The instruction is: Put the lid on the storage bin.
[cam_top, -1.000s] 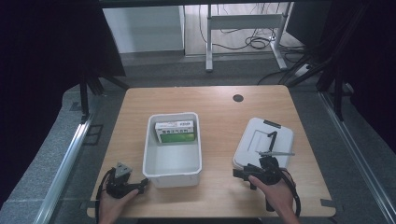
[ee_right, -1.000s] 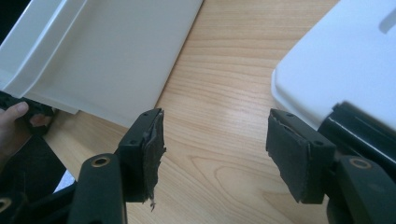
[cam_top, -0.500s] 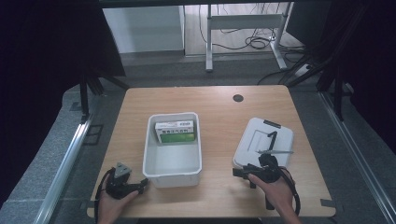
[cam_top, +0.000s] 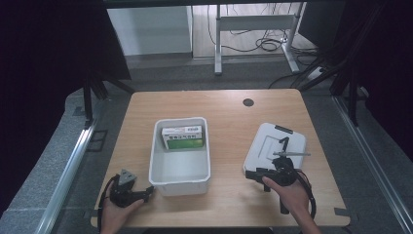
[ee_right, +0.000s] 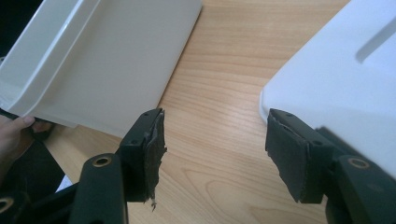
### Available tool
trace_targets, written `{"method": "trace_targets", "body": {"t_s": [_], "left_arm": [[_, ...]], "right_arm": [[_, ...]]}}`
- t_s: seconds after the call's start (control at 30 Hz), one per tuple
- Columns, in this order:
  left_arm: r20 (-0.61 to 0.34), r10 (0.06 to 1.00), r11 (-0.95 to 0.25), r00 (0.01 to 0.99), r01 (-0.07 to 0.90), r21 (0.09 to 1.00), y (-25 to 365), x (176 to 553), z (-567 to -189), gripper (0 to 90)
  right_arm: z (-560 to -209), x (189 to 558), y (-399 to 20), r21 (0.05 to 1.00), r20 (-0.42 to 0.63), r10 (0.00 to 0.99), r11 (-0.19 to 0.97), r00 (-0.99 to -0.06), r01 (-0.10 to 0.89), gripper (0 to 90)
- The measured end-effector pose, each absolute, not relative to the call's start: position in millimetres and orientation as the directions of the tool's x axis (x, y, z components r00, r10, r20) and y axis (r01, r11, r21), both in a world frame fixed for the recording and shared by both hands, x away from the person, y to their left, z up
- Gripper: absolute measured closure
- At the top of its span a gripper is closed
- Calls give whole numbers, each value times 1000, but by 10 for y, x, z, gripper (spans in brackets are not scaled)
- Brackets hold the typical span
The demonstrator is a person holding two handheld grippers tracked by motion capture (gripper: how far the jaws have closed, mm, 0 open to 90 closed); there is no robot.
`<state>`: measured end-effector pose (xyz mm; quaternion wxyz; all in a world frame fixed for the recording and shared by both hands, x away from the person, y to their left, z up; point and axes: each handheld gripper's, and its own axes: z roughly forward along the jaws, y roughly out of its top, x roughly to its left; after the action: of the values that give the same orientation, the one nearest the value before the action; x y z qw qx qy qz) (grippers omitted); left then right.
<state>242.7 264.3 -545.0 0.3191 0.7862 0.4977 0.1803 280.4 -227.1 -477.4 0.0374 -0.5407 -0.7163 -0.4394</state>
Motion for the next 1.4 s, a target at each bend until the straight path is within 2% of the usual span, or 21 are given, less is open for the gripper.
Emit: {"method": "trace_targets", "body": {"t_s": [0.3,0.67,1.4], "left_arm": [[-33,897,-302,440,667,681,2645,2426,-5451,126],[-32,897,-302,440,667,681,2648,2421,-5451,127],[-33,897,-302,441,666,682,2649,2422,-5451,127]], "right_arm": [[-4682,2813,-2345,593,525,754,9,-395,805,378],[-4489,2883,-2397,623,498,760,22,-418,782,379],[-4288,3209,-2717,600,477,822,-46,-311,798,387]]}}
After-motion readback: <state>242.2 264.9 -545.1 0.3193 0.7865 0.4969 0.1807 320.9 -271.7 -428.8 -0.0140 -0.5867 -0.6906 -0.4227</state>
